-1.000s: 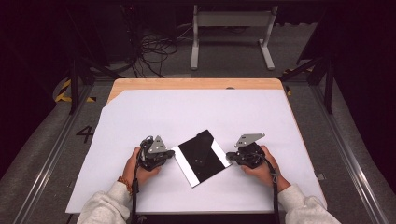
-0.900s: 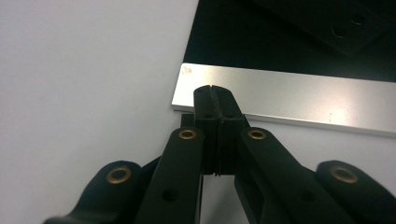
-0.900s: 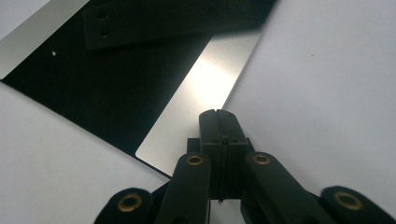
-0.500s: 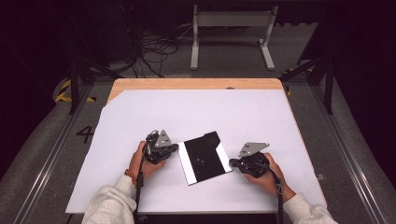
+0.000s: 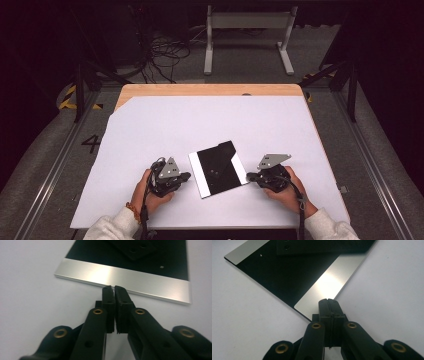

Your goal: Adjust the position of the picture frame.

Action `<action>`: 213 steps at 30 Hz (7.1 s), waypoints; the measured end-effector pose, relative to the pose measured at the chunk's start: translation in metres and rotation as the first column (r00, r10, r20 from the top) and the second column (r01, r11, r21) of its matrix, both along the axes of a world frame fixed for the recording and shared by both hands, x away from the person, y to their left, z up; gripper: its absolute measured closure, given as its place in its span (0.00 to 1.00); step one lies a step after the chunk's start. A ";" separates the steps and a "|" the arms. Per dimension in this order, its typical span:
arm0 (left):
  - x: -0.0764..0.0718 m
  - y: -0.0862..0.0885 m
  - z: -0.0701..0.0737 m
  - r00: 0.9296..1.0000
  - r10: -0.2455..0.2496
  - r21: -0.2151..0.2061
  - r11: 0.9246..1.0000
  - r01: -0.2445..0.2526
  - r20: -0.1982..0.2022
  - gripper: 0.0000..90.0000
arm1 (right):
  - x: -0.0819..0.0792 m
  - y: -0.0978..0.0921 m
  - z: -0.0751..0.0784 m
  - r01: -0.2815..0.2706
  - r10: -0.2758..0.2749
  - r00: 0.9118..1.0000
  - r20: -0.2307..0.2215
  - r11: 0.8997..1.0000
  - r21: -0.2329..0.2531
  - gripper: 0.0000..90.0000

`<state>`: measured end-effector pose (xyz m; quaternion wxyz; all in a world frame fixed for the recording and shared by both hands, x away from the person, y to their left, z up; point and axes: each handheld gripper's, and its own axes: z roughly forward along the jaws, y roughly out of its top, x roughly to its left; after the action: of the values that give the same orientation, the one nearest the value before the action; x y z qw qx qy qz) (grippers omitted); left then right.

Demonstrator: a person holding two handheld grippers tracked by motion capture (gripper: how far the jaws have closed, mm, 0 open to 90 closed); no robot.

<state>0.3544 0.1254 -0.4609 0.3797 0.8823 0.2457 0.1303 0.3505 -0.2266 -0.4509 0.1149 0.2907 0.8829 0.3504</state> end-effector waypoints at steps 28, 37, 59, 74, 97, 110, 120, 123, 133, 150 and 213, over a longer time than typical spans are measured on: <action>0.071 -0.014 -0.004 0.998 0.032 -0.022 0.999 -0.033 -0.049 1.00 | -0.013 -0.006 -0.002 -0.075 0.076 0.997 -0.018 0.997 0.026 1.00; 0.087 -0.026 -0.004 0.998 0.033 -0.029 0.999 -0.035 -0.050 1.00 | -0.014 -0.007 -0.002 -0.120 0.120 0.993 -0.006 0.992 0.030 1.00; -0.015 -0.006 0.006 0.987 -0.138 -0.039 0.990 0.135 -0.082 1.00 | -0.017 -0.003 -0.004 -0.102 0.101 0.995 0.006 0.994 0.040 1.00; -0.015 -0.006 -0.002 0.990 -0.103 -0.003 0.995 0.103 -0.092 0.98 | -0.022 0.014 -0.004 -0.120 0.121 0.993 -0.001 0.992 0.046 1.00; 0.000 -0.001 -0.005 0.998 -0.052 0.005 0.999 0.053 -0.023 1.00 | 0.011 -0.002 0.012 -0.013 0.007 0.996 0.094 0.998 0.068 1.00; 0.012 0.000 -0.006 0.999 -0.039 -0.001 0.999 0.039 -0.017 1.00 | 0.067 -0.031 0.009 0.147 -0.154 0.980 0.123 0.987 0.061 1.00; 0.018 -0.001 -0.006 0.999 -0.032 -0.002 0.999 0.032 -0.014 1.00 | 0.087 -0.022 0.005 0.163 -0.168 0.979 0.118 0.986 0.045 1.00; 0.020 -0.001 -0.006 0.999 -0.029 -0.002 1.000 0.029 -0.016 1.00 | 0.090 -0.018 0.003 0.164 -0.168 0.979 0.114 0.986 0.042 1.00; 0.031 -0.003 -0.005 1.000 -0.006 0.006 1.000 0.006 -0.012 1.00 | 0.099 -0.017 -0.002 0.187 -0.190 0.976 0.102 0.982 0.042 1.00; 0.042 -0.003 -0.005 1.000 0.020 0.008 1.000 -0.020 -0.010 1.00 | 0.099 -0.019 -0.003 0.121 -0.123 0.990 0.063 0.992 0.044 1.00; 0.041 -0.016 -0.002 0.999 0.040 0.014 0.999 -0.040 -0.031 0.98 | -0.001 -0.012 0.000 -0.075 0.075 0.997 0.014 0.997 -0.001 1.00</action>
<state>0.3956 0.1099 -0.4629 0.3671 0.8817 0.2684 0.1257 0.3499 -0.2390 -0.4510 0.1082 0.2549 0.8923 0.3565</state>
